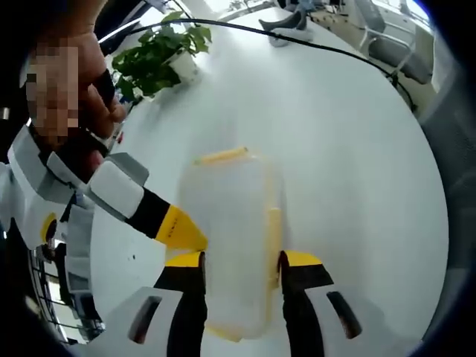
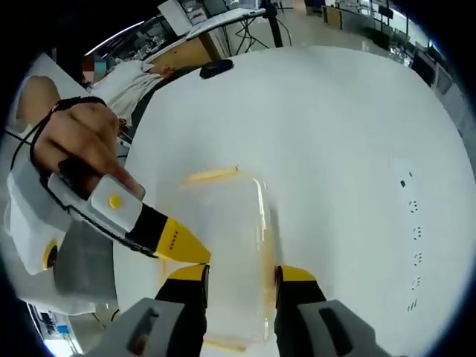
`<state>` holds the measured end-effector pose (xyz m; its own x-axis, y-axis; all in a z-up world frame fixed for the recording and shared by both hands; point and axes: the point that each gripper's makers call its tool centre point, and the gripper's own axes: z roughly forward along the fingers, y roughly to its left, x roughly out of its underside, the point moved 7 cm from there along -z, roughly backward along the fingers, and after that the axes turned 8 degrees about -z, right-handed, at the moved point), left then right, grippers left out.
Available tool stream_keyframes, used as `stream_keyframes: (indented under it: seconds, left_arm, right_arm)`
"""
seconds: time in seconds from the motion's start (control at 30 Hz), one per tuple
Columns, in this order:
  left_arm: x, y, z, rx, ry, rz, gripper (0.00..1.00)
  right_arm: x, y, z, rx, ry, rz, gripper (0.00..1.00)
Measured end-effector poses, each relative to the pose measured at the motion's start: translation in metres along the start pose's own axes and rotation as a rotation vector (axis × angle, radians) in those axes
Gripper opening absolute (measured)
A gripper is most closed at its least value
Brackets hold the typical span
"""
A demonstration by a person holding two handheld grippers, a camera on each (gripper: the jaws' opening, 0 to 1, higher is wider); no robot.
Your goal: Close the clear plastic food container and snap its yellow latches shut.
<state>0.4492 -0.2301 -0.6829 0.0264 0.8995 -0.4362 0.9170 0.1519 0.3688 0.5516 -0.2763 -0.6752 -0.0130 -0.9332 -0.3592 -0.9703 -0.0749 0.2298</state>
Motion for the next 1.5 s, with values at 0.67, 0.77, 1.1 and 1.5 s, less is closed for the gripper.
stream_keyframes:
  seconds: [0.67, 0.77, 1.1, 1.5]
  left_arm:
    - [-0.003, 0.008, -0.006, 0.079, -0.010, -0.057, 0.43]
    - [-0.002, 0.008, -0.009, 0.105, -0.002, -0.061, 0.45]
    - [0.002, 0.012, -0.017, 0.142, 0.007, -0.057, 0.51]
    - [0.008, 0.022, -0.022, 0.159, 0.019, -0.075, 0.56]
  right_arm:
    - [-0.002, 0.008, 0.000, 0.056, -0.013, 0.027, 0.33]
    - [-0.001, 0.009, -0.002, 0.066, 0.007, 0.020, 0.35]
    - [0.004, 0.012, -0.010, 0.093, 0.013, 0.022, 0.41]
    - [0.012, 0.021, -0.016, 0.101, 0.022, 0.030, 0.42]
